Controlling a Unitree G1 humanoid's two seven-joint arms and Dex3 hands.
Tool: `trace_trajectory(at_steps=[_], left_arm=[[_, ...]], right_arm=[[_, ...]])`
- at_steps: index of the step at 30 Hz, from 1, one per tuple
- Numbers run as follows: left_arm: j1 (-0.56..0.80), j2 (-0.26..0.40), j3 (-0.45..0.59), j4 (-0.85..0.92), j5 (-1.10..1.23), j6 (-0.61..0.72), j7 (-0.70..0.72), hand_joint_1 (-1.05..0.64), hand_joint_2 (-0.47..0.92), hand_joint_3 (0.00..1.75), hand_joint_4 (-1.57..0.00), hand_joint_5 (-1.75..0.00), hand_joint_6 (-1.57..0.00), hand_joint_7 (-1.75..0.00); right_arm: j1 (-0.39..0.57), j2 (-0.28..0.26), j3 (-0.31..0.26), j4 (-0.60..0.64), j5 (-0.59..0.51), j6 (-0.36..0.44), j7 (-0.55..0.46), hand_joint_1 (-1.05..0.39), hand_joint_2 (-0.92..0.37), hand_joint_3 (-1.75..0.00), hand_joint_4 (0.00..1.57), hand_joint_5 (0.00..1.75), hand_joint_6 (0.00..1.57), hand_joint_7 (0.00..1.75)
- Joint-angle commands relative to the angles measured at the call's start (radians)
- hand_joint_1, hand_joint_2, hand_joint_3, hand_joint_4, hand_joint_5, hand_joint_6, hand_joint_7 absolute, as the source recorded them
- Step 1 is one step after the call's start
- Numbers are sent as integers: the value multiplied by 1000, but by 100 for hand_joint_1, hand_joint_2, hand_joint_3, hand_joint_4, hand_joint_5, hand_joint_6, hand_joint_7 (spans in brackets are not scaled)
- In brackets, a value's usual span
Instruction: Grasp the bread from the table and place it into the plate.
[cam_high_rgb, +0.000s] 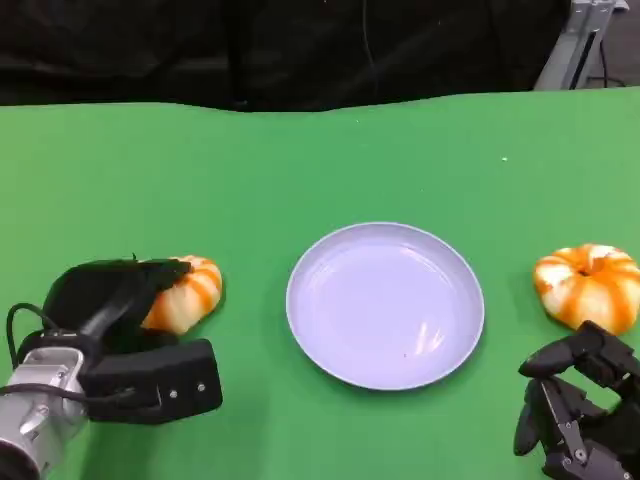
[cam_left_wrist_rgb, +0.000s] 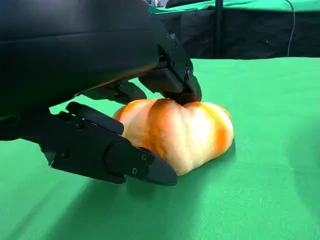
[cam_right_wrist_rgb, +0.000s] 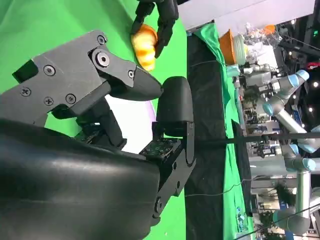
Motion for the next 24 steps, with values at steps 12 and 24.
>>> trace_trajectory(at_steps=[12, 24], left_arm=[[15, 3, 61, 29, -91, -184, 153, -2, 60, 92, -80, -175, -64, -175], [85, 46, 150, -466, -112, -77, -27, -2, 58, 95, -79, -175, -67, -175]], right_arm=[[5, -7, -4, -6, -6, -20, -3, -16, -62, -98, 84, 175, 75, 150], [-10, -6, -10, 23, 6, -27, 5, -15, -62, -97, 85, 175, 75, 150]])
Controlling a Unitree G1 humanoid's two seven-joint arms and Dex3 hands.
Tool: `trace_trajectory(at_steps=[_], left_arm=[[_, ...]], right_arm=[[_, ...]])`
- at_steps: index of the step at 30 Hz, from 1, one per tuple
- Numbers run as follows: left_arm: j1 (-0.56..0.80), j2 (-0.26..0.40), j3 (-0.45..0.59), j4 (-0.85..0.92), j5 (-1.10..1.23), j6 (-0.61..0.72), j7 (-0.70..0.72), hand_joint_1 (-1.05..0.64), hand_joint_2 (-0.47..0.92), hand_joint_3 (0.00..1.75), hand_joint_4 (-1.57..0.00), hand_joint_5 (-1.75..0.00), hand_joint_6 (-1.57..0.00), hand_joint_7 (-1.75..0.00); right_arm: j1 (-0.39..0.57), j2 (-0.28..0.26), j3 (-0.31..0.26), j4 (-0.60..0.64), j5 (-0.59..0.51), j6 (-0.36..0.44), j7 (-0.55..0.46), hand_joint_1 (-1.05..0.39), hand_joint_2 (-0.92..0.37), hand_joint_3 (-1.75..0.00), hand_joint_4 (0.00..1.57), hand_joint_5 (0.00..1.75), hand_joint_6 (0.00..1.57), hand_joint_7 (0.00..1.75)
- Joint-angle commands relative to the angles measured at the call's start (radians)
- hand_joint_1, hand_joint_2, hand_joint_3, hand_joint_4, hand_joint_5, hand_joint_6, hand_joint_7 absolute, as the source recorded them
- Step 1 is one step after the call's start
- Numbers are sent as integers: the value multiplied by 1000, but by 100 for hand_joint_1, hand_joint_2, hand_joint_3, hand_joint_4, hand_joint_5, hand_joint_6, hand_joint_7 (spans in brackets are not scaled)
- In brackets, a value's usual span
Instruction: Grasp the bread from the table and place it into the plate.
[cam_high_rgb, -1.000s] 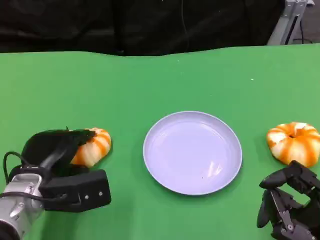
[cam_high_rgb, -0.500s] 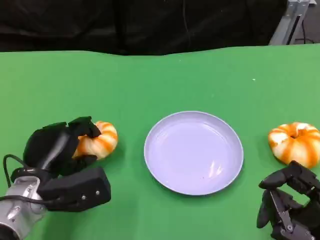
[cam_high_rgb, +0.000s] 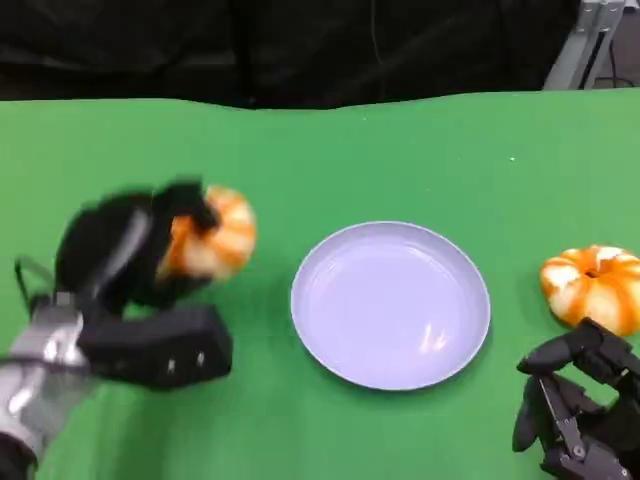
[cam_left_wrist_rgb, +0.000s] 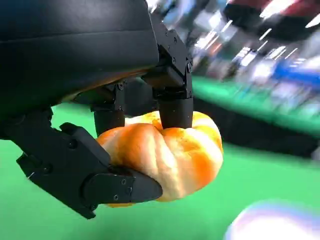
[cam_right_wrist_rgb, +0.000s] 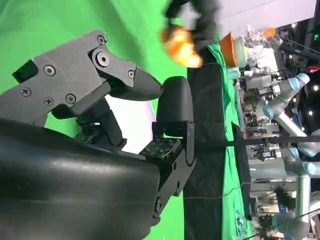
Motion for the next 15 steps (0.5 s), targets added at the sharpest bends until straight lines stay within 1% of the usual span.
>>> trace_trajectory(at_steps=[1, 11, 12, 13, 15], left_arm=[[49, 16, 22, -83, -4, 49, -54, -2, 58, 96, -79, -175, -67, -175], [62, 11, 34, -112, 1, 69, -75, -2, 57, 97, -79, -175, -67, -175], [63, 11, 36, -133, -3, 74, -88, -2, 57, 97, -79, -175, -67, -175], [54, 19, 36, -221, -5, 80, -135, -3, 58, 98, -79, -175, -67, -175], [42, 25, 35, -357, -15, 97, -226, -2, 56, 100, -80, -175, -67, -175]], right_arm=[[4, -7, -10, 6, 12, -16, 5, -15, -62, -97, 85, 175, 75, 150], [4, -7, -11, 7, 11, -16, 6, -15, -62, -97, 85, 175, 75, 150], [4, -6, -10, 6, 9, -16, 4, -15, -62, -97, 85, 175, 75, 150], [4, -5, -9, 3, 9, -8, 0, -15, -62, -97, 85, 175, 76, 150], [3, -3, -8, 1, 7, -3, -5, -16, -62, -97, 85, 175, 76, 151]])
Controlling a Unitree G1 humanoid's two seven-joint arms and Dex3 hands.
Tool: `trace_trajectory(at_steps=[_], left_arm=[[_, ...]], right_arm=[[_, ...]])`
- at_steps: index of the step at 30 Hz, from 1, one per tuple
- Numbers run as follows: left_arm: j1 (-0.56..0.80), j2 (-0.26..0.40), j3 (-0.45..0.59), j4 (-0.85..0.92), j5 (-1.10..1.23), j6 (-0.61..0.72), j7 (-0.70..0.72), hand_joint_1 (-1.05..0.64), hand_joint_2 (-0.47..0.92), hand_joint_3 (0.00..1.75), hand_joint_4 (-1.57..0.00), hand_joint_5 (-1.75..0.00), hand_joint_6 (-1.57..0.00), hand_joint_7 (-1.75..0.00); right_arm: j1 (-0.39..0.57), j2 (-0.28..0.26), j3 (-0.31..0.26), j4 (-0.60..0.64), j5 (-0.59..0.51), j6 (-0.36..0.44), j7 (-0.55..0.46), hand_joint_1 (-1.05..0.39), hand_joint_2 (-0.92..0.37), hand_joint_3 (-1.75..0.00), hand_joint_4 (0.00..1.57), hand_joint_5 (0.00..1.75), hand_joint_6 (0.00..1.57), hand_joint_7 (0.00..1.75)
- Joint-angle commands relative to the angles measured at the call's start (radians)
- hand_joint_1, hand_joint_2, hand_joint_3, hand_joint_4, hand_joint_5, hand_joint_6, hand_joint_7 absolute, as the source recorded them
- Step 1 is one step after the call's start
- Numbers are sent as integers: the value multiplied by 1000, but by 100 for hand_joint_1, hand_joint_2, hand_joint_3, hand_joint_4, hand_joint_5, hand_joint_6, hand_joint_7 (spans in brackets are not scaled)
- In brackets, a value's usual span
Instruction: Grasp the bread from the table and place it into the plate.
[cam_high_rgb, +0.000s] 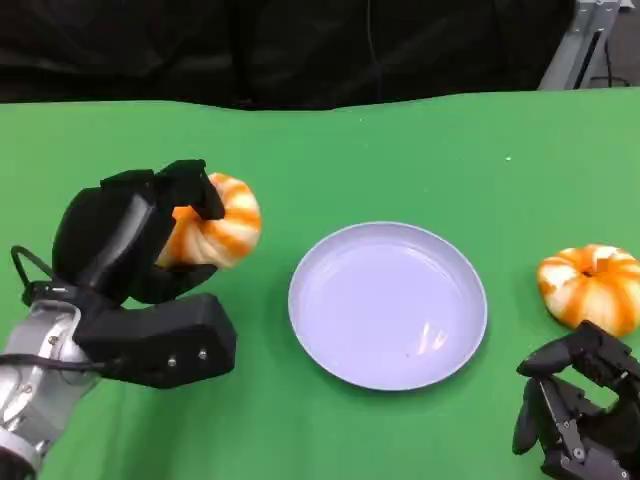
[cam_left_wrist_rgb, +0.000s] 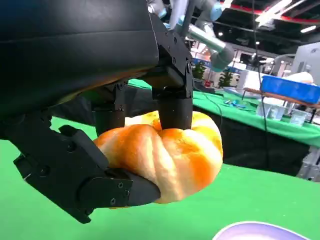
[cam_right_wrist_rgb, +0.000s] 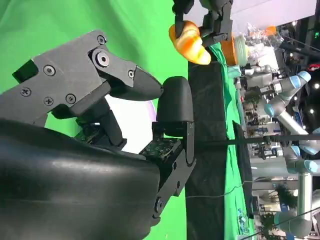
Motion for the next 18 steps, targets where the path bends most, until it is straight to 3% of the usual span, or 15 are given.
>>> trace_trajectory(at_steps=[1, 14, 18], left_arm=[[-25, 22, 11, -253, -16, 27, -160, -3, 56, 101, -80, -175, -66, -175], [-6, 7, 31, -311, -12, 64, -224, -4, 54, 105, -81, -175, -66, -175], [-81, -71, -115, -305, 22, 54, -350, -2, 58, 84, -76, -175, -61, -175]], right_arm=[[1, -3, -6, -7, 4, -1, -12, -16, -62, -97, 85, 175, 76, 151], [1, -5, -4, -7, 3, -3, -15, -16, -62, -97, 85, 175, 77, 150], [7, -2, 1, -14, 8, -12, -7, -15, -62, -98, 85, 175, 76, 149]])
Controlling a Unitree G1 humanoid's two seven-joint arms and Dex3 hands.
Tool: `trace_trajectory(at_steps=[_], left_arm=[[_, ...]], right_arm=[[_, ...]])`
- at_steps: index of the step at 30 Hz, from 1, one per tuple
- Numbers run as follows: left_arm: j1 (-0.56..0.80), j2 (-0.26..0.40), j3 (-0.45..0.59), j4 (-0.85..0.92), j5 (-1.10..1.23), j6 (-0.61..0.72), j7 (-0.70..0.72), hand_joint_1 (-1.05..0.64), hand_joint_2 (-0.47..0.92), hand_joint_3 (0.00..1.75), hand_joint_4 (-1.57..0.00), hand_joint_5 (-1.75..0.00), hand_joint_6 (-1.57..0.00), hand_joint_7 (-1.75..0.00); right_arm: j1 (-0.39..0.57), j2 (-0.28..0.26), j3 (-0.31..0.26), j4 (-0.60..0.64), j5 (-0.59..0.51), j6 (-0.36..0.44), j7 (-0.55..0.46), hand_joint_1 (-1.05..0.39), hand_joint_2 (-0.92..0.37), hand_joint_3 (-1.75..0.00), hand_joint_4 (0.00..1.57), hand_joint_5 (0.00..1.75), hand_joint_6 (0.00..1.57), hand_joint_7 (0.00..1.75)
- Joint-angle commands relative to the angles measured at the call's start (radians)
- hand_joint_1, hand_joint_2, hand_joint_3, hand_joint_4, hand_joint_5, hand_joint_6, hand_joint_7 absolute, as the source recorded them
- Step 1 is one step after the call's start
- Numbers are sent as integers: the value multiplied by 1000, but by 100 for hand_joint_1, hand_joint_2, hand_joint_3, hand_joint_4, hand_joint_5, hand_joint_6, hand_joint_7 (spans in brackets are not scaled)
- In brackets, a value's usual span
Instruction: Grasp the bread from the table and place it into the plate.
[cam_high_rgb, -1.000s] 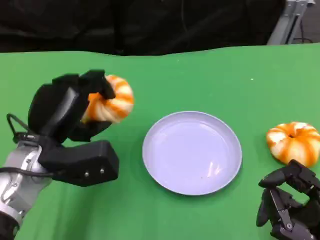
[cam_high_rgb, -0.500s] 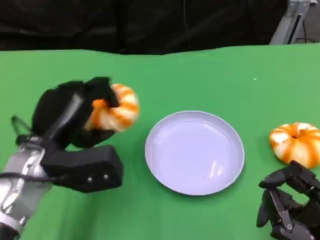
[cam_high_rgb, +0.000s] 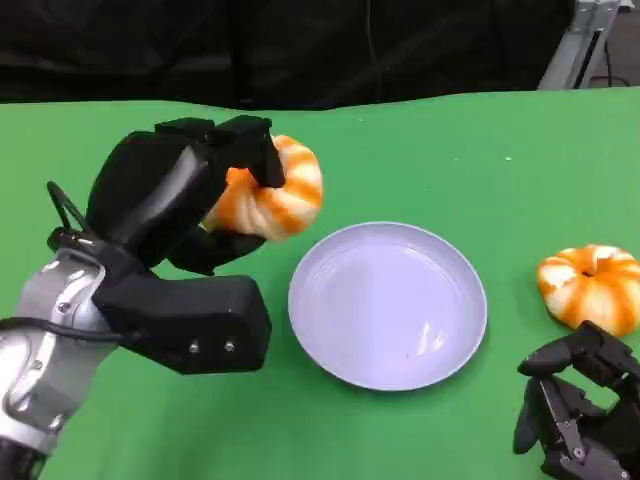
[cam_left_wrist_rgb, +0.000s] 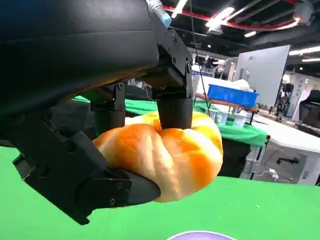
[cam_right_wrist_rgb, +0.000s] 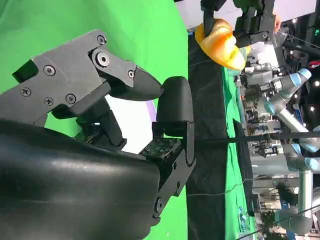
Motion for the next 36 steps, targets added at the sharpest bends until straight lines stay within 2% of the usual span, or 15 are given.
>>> trace_trajectory(at_steps=[1, 4, 6, 7, 13, 15, 20, 35, 36], left_arm=[[-49, -54, -94, -10, 28, -10, -92, -2, 58, 83, -76, -175, -60, -175], [-57, -80, -113, 16, 47, -3, -108, -2, 59, 81, -76, -175, -60, -175], [-73, -118, -154, 67, 75, 10, -115, -2, 65, 66, -76, -175, -60, -173], [-79, -132, -170, 86, 82, 18, -120, -2, 67, 64, -76, -175, -60, -173], [-84, -168, -199, 148, 101, 20, -105, -3, 71, 60, -73, -175, -57, -175], [-85, -179, -207, 172, 108, 12, -96, -3, 74, 54, -72, -175, -56, -175], [-92, -193, -220, 231, 124, -16, -58, -3, 79, 45, -70, -175, -53, -175], [-121, -210, -227, 411, 143, -115, 87, -5, 86, 34, -70, -175, -53, -175], [-120, -207, -224, 414, 143, -118, 94, -15, 89, 28, -68, -128, -61, -125]], right_arm=[[3, -4, 0, -13, 8, -12, 2, -15, -62, -98, 85, 175, 76, 149], [3, 0, 0, -11, 3, -21, -1, -15, -62, -98, 85, 175, 76, 149], [3, 6, 0, -11, -6, -34, -8, -15, -62, -99, 84, 175, 76, 150], [4, 9, -1, -12, -9, -36, -14, -15, -62, -99, 84, 175, 76, 150], [7, 20, 4, -15, -25, -43, -36, -16, -61, -100, 85, 175, 76, 150], [9, 24, 6, -16, -27, -43, -42, -17, -61, -99, 85, 175, 76, 150], [10, 29, 8, -18, -22, -42, -44, -17, -61, -99, 86, 175, 75, 150], [8, 42, 11, -7, -32, -62, -58, -17, -60, -99, 87, 175, 76, 151], [7, 43, 11, -4, -35, -65, -59, -17, -60, -99, 87, 175, 76, 151]])
